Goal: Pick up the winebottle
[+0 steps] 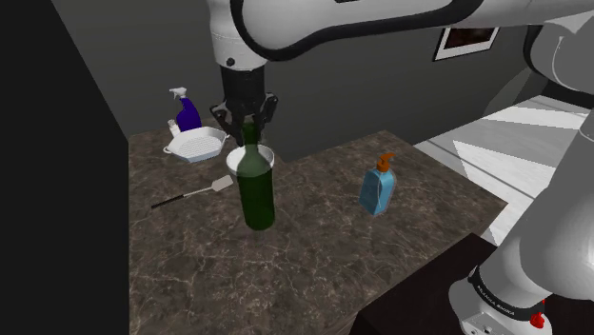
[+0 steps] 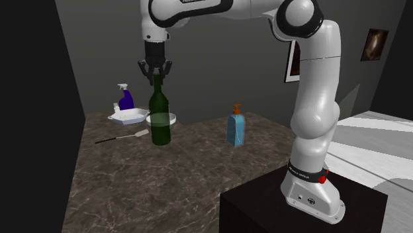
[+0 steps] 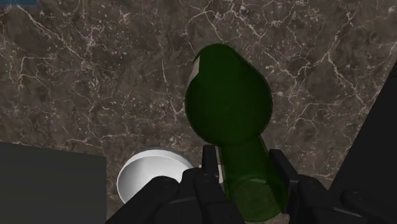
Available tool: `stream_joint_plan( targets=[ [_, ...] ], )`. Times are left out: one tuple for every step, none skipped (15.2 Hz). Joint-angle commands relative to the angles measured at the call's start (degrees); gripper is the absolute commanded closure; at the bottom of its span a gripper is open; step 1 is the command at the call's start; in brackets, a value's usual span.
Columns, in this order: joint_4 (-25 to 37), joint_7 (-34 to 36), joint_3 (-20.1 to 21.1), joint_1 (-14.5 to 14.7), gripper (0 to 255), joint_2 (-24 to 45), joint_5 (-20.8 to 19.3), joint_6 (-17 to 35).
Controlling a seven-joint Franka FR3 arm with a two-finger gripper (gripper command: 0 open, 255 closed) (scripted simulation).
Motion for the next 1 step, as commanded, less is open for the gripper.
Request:
stream_joint_plan(
  targets=[
    [0.43,-0.01,0.04,0.04,255,-0.12,0.06,-0.53]
  ],
)
